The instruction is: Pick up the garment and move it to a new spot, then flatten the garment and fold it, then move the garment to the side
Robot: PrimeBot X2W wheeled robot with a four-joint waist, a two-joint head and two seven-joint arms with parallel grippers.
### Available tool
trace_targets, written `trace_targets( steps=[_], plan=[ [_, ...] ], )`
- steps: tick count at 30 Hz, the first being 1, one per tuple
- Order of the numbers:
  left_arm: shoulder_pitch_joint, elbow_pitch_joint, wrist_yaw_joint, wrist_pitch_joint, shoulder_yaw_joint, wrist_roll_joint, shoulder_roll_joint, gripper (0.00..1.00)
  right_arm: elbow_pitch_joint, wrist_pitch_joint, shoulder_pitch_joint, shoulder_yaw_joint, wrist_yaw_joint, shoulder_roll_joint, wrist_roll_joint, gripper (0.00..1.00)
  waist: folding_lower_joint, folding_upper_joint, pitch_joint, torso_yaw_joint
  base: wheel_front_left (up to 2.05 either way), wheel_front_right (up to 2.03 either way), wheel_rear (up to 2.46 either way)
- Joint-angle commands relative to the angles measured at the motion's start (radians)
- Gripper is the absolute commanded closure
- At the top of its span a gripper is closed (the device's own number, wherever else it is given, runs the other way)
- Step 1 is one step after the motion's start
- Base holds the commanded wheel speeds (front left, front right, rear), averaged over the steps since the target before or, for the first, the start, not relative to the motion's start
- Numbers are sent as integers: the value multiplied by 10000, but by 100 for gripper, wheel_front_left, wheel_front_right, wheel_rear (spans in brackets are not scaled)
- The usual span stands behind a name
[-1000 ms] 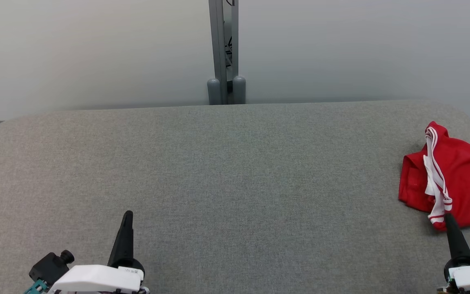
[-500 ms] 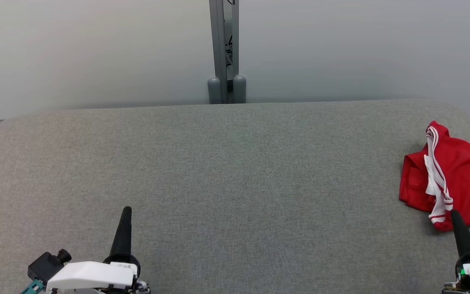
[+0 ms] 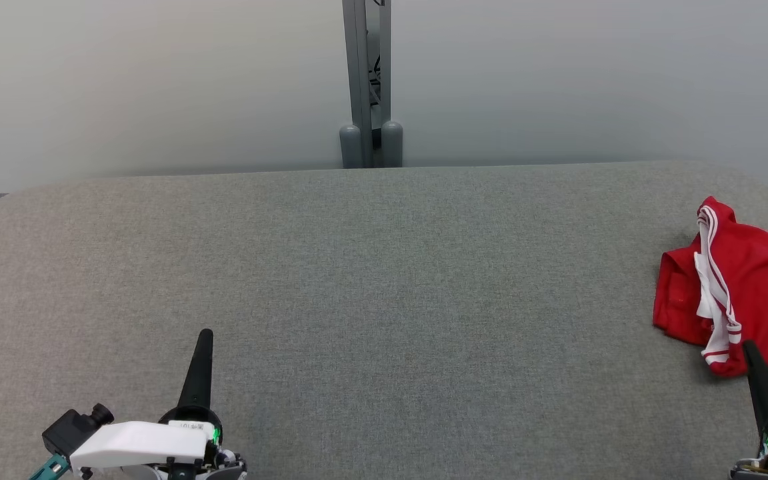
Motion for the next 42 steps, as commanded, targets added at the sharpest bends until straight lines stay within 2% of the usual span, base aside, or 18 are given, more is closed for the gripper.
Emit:
trace_targets(
  steps=[1, 34, 42],
  plan=[
    [-272, -77, -80, 35, 52, -234, 66, 100, -127, 114, -121, -93, 4, -110, 271, 100, 0, 0, 3, 1, 0, 0, 0],
    [-455, -198, -384, 412, 137, -2501, 76, 100, -195, 1038, -156, -619, 4, -143, 2815, 100, 0, 0, 74, 28, 0, 0, 0],
    [-449, -200, -368, 441, 145, -2588, 71, 100, -199, 1063, -155, -638, 4, -143, 2884, 100, 0, 0, 78, 29, 0, 0, 0]
  ],
)
